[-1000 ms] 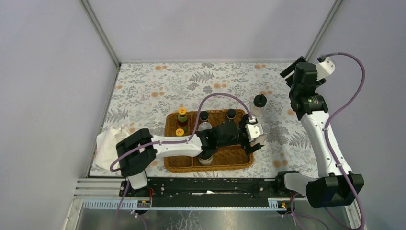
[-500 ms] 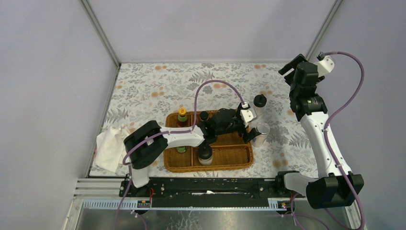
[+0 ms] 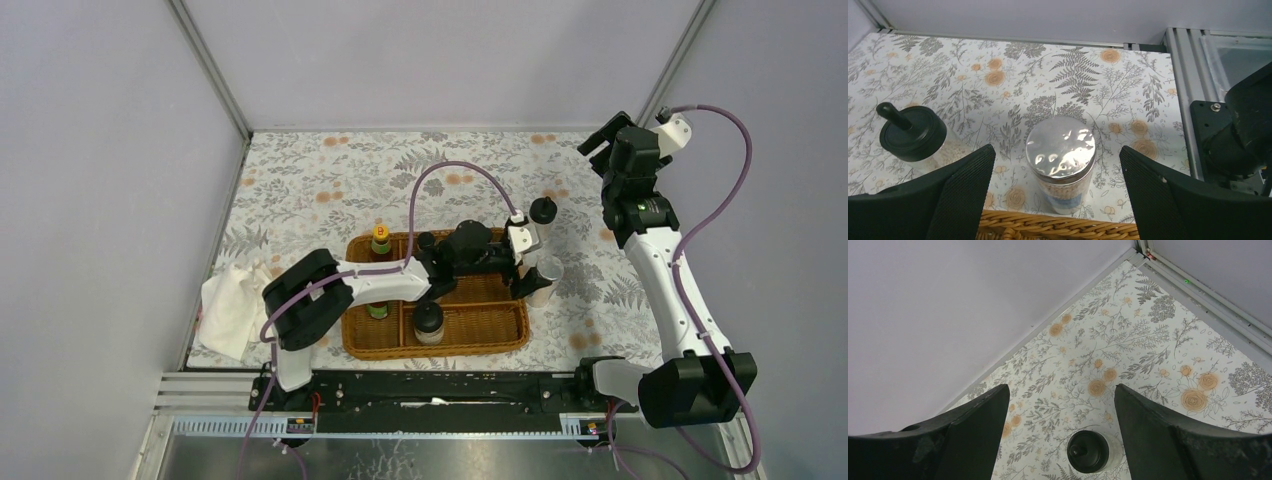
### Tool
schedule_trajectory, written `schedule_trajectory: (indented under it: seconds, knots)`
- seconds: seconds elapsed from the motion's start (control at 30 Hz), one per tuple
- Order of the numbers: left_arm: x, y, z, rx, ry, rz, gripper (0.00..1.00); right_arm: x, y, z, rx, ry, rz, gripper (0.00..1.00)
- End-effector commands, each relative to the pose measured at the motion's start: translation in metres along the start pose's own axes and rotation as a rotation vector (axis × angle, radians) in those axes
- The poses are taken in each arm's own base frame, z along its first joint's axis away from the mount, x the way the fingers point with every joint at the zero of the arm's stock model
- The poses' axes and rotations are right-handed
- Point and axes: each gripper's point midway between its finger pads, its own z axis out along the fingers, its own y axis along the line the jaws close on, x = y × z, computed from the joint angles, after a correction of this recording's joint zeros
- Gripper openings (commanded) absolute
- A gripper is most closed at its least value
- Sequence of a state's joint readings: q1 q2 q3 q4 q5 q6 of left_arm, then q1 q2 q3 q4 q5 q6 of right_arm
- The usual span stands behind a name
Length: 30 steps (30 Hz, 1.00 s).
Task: Organize the condiment bottles
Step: Pick up the bottle from the center of the board.
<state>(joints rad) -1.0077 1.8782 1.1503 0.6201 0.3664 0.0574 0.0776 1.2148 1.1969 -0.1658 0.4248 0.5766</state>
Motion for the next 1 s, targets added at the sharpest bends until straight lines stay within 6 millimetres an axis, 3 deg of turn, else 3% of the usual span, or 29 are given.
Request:
schedule_trajectory:
  seconds: [0.0,0.43,0.97]
  knots:
    - [-0.007,-0.007,0.005,0.060,-0.009,-0.009,0.99,-0.010,0.006,0.002,-0.024,-0.036,0.000,0.84]
    - [0.011,-0.019,0.014,0.141,0.048,-0.046,0.99,-0.015,0.007,0.006,-0.012,-0.055,-0.008,0.84]
    - [0.022,-0.014,0.026,0.141,0.048,-0.051,0.99,-0.012,0.011,0.013,-0.018,-0.050,-0.013,0.84]
